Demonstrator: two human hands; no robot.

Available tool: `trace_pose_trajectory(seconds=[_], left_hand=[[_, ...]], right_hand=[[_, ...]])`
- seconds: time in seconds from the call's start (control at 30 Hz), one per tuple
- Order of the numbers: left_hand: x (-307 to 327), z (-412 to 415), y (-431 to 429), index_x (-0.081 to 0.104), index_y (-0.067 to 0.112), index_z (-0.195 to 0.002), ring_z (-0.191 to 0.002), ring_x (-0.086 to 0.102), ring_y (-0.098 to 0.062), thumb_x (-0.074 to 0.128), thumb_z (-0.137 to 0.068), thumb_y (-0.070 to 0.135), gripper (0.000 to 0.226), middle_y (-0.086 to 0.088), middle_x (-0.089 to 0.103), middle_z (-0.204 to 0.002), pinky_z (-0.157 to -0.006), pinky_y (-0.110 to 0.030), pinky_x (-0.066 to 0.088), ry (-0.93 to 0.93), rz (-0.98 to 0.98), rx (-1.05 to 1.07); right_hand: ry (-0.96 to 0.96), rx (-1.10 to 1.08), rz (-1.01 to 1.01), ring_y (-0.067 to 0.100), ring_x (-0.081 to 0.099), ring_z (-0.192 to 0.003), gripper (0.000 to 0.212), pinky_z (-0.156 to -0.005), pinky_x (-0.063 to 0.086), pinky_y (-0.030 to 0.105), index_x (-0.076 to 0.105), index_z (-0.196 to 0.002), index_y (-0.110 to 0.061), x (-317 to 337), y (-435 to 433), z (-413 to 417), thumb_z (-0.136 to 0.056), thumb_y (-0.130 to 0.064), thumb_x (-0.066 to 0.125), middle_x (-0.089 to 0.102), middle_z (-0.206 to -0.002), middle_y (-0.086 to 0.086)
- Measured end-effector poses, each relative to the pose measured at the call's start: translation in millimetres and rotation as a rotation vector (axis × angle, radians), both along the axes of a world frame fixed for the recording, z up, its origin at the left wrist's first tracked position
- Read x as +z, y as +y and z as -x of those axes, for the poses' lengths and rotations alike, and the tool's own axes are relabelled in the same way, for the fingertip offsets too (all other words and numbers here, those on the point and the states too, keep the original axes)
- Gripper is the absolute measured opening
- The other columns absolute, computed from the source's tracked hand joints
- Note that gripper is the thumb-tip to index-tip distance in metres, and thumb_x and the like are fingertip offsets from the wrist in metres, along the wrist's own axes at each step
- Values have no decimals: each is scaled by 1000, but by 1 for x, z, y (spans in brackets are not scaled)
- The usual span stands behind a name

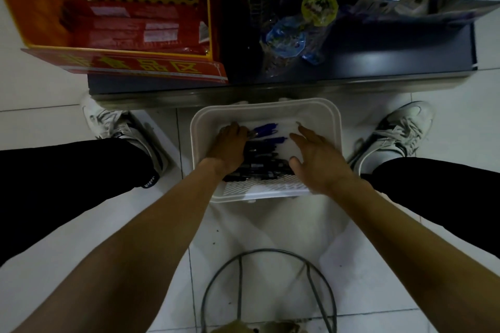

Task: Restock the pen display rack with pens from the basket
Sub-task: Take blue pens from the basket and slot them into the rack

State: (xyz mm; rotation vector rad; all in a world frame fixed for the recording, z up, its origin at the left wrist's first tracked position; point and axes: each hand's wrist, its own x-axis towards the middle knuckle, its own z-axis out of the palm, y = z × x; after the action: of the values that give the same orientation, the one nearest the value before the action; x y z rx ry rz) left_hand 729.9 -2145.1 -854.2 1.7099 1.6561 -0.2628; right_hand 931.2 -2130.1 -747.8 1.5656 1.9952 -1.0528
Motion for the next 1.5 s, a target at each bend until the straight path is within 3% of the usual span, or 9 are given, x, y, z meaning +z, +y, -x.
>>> trace_pose_trajectory(seconds=[0.13,0.43,0.7,0.83,1.1,1.27,1.4,1.5], left_hand=[[-3,0,-3,33,14,-141,-119,48,-35,49,-97,12,47,-14,18,-153,-103,-45,42,-54,-14,100],[0,4,14,51,11,-125,-114,56,-33,53,-96,25,32,-12,53,-133,-91,-45,48,58,-47,-17],[0,1,10,29,11,-144,-117,54,-33,48,-97,25,52,-15,48,-138,-93,-41,44,95,44,-152],[1,6,12,56,14,-121,-107,60,-29,53,-95,32,31,-11,61,-122,-87,-33,46,38,72,-175],[11,2,11,59,16,-102,-94,61,-25,58,-91,38,25,-6,65,-105,-74,-27,38,48,-13,-65],[6,-2,10,57,13,-116,-104,60,-29,57,-94,33,29,-11,63,-116,-80,-29,41,-27,122,33],[4,1,10,60,13,-100,-101,60,-28,65,-90,34,24,-10,64,-108,-80,-28,42,-25,138,71],[7,0,11,64,10,-100,-101,60,-28,69,-87,32,26,-10,65,-107,-87,-32,46,-23,107,108]], right_hand=[[-10,-14,12,27,34,-140,56,-116,31,41,30,-150,-21,-1,-1,0,-98,-32,47,19,-162,2],[-21,-34,36,27,35,-139,52,-113,31,40,35,-148,-22,-7,2,2,-98,-32,48,22,-160,2],[-13,-66,18,27,39,-135,46,-111,35,40,44,-142,-22,-8,0,-1,-97,-32,49,26,-158,2],[-17,-74,19,28,38,-136,44,-111,33,39,46,-140,-21,-8,-1,-4,-97,-32,49,28,-157,4],[24,-133,17,28,39,-136,43,-112,34,39,47,-140,-20,-8,1,-4,-98,-27,48,30,-156,5],[48,-164,19,28,39,-136,42,-112,34,38,48,-139,-20,-9,2,-5,-98,-26,48,30,-156,6],[58,-172,14,28,40,-135,40,-112,36,38,49,-138,-20,-12,3,-5,-98,-26,48,31,-155,5],[58,-176,18,27,40,-135,41,-112,35,38,49,-138,-20,-12,4,-5,-97,-26,49,31,-155,4]])
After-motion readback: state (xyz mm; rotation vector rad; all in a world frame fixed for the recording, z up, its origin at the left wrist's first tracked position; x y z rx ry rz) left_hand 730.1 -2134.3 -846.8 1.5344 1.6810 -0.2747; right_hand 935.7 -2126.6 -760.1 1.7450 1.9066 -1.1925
